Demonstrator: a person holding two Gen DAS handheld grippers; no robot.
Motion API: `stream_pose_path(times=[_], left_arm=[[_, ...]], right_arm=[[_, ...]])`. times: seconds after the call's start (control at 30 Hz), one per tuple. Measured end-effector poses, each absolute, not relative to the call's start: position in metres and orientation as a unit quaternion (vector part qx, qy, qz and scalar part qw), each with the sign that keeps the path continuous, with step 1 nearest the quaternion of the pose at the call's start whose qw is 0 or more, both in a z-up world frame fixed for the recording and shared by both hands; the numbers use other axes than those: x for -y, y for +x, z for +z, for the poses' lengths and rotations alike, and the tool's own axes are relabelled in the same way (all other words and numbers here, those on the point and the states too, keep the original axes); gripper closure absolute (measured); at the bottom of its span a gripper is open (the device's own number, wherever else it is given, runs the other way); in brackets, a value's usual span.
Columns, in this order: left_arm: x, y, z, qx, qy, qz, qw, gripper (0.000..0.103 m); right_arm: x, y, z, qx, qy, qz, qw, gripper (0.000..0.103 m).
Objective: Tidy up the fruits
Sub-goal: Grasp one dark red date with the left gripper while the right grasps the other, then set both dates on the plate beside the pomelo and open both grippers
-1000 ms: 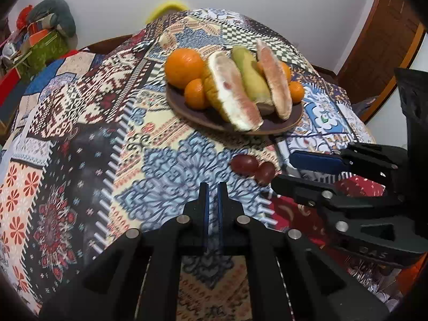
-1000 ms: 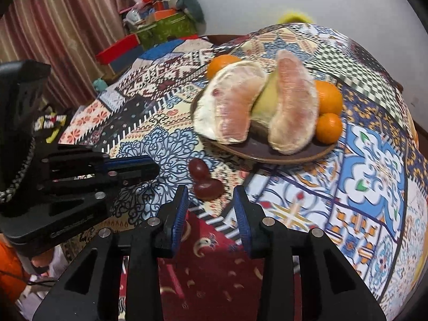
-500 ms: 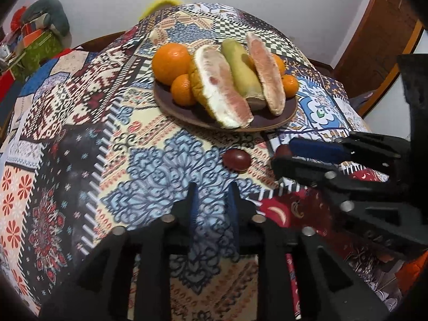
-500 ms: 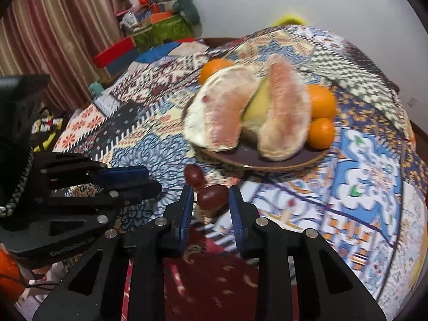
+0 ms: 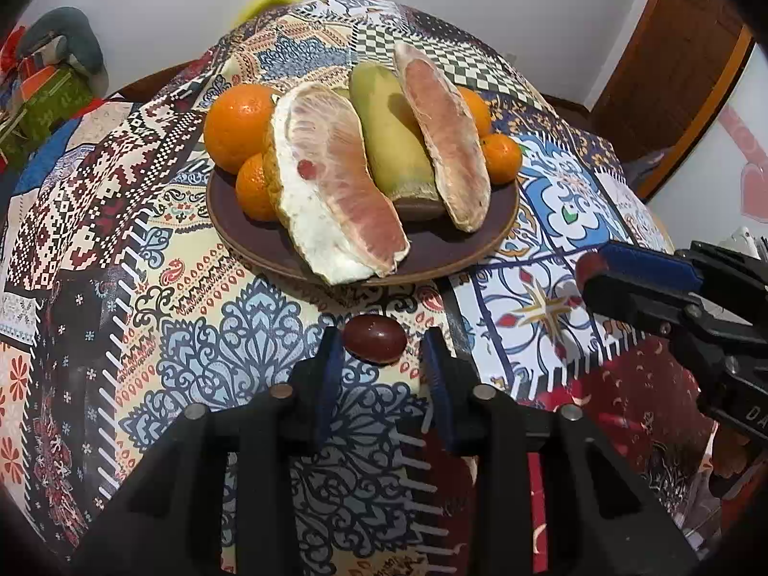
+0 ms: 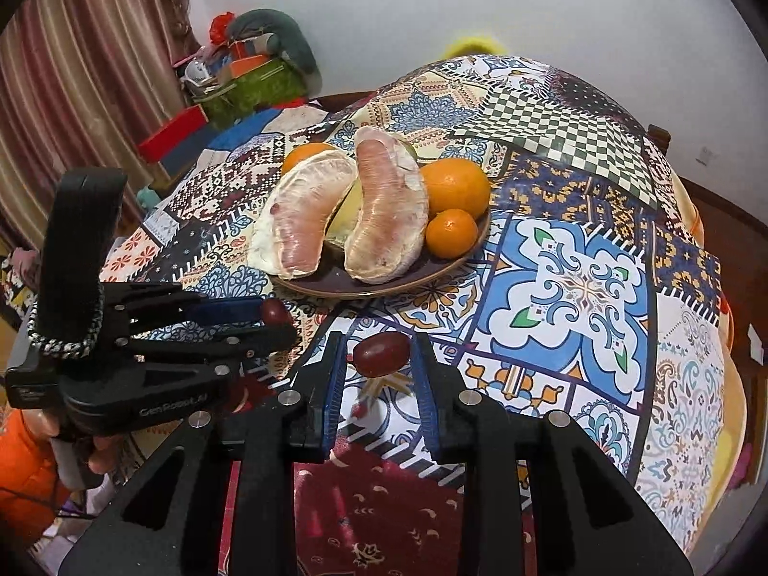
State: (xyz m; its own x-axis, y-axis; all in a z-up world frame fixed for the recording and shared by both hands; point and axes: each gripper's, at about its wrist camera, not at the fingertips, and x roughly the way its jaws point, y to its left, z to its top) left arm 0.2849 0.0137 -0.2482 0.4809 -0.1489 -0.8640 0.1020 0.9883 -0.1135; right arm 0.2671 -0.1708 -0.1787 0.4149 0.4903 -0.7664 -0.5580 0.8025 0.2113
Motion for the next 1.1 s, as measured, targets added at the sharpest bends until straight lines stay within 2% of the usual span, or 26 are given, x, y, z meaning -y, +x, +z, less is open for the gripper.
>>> stream_pose_path(times=[0.03, 0.5, 0.8, 1.1], left_arm=[[-0.014, 0.284, -0.248, -0.503, -0.022, -0.072, 0.861, 0.077], [-0.057, 0.27, -0.223, -0.475, -0.042, -0.037, 0.878, 0.077], [-0.076, 0.291, -0.206, -0.451, -0.055, -0.025, 0.891, 0.077], [-0.076, 0.31, -0.212, -0.453, -0.061, -0.032, 0.889, 0.077]], right_arm=[[0.17, 0.267, -0.179, -0.442, -0.039, 0.312, 0.84, 0.078], [0.144, 0.272, -0.178, -0.431, -0.051, 0.332, 0.837, 0.078], [0.126, 0.285, -0.173, -0.417, -0.06, 0.339, 0.841, 0.078], [0.111, 0.297, -0.18, -0.417, -0.069, 0.341, 0.839, 0.078]])
